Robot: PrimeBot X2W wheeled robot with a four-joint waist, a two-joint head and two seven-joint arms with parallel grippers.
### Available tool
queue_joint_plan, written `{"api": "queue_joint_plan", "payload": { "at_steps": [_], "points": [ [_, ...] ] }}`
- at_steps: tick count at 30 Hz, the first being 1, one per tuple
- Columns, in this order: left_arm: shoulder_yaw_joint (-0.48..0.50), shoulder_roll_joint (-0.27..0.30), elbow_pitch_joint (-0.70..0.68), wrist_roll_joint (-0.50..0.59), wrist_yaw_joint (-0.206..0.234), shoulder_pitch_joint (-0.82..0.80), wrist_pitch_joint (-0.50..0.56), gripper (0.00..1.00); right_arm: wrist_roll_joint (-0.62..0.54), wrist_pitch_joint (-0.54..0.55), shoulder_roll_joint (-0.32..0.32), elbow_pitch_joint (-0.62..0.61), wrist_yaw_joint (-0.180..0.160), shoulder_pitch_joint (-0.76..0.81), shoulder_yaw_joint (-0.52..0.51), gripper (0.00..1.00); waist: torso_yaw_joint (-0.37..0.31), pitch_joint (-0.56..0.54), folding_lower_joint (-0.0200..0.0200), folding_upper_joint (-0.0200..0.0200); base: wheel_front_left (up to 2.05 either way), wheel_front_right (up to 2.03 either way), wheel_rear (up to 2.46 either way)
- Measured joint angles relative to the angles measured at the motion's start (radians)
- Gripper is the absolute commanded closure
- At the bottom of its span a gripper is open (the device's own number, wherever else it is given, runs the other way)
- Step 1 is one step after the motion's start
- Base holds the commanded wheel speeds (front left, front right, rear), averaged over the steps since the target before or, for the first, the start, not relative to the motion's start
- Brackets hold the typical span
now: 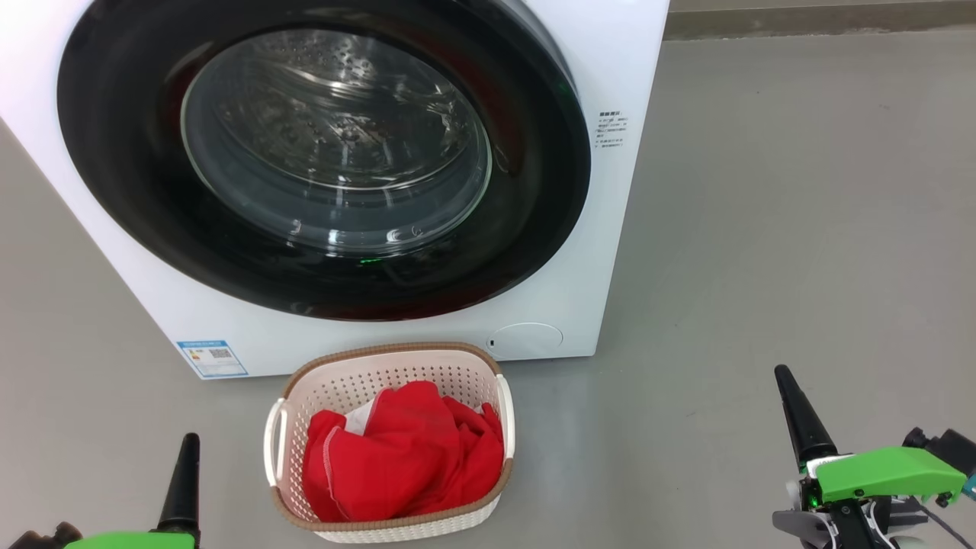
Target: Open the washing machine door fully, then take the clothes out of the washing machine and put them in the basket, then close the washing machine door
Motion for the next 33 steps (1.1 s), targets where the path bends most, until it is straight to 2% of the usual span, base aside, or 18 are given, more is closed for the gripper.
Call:
{"api": "queue_joint_plan", "payload": {
  "at_steps": [24,33],
  "points": [
    [0.037,-0.016,0.014,-0.217,0.000,-0.007,0.067,1.00,0.215,0.068,0.033,-0.036,0.000,0.044,-0.070,1.00,-0.005,-0.019,0.0000,0.0000,0.00,0.00,0.00],
    [0.044,-0.024,0.017,-0.254,0.000,-0.019,0.076,1.00,0.244,0.077,0.039,-0.041,0.000,0.046,-0.085,1.00,-0.006,-0.021,0.0000,0.0000,0.00,0.00,0.00]
  ]
}}
